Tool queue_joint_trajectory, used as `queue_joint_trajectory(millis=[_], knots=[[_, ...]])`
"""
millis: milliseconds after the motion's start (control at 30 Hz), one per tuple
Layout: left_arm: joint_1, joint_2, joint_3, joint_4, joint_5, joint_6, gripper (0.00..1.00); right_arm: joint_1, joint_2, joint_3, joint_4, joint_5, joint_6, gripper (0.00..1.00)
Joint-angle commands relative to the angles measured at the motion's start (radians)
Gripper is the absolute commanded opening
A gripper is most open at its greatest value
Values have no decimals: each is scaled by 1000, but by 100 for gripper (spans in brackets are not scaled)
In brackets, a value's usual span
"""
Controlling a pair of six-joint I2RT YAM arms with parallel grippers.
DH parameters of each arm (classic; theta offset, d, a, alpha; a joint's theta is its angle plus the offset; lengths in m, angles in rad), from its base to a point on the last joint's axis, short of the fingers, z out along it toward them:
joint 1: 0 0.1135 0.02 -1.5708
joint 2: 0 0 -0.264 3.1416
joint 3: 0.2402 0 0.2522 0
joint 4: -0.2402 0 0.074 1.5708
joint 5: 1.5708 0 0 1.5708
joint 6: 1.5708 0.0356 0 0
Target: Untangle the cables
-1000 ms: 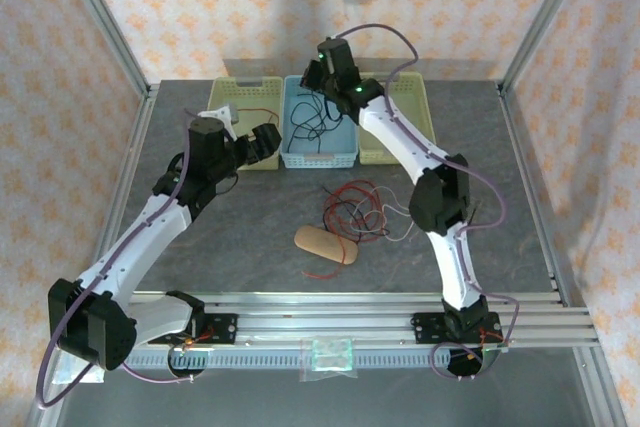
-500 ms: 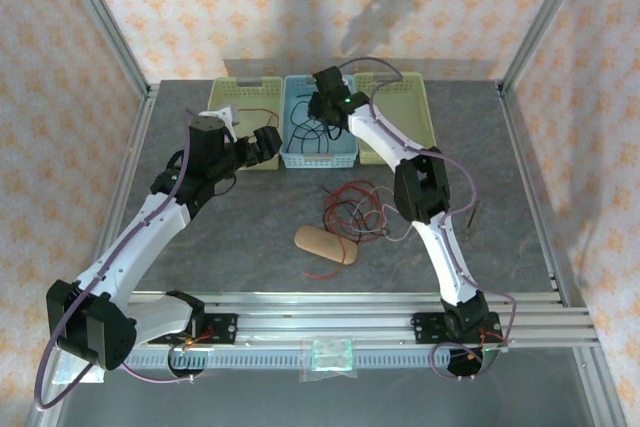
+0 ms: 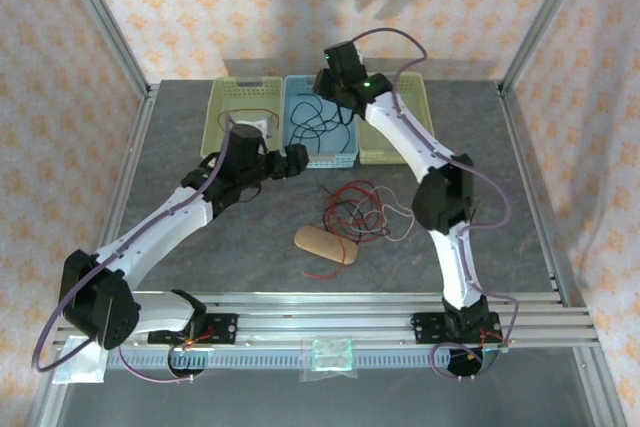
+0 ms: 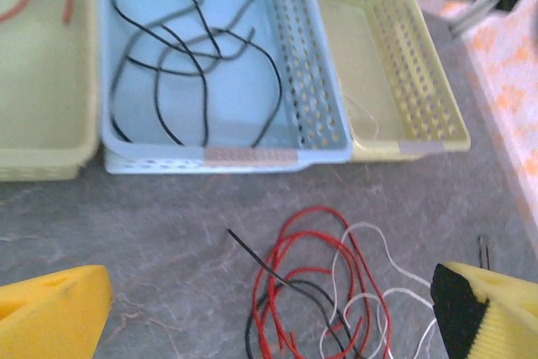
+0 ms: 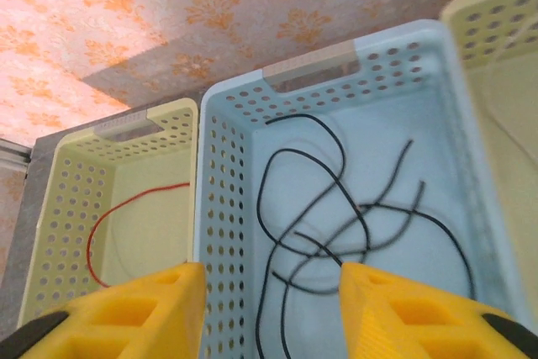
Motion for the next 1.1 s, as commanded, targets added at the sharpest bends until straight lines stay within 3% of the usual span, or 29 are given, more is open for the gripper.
queue_joint_trajectory(millis=[0, 300, 633, 833, 1067], knots=[[-56, 36, 51, 72, -11, 33, 97, -1, -183, -167, -10, 61, -27, 44], [-211, 204, 89, 151, 23, 40, 97, -33, -590, -744, 43, 78, 36, 41], [-396, 447, 220, 201, 32, 26, 95, -181, -949, -1218, -5, -58, 178, 40], [-461, 527, 250, 244, 27, 40, 95, -210, -1042, -1382, 11, -82, 279, 52], [-495, 579, 253, 264, -10, 83, 94, -268, -1012, -1469, 81, -144, 269, 54]])
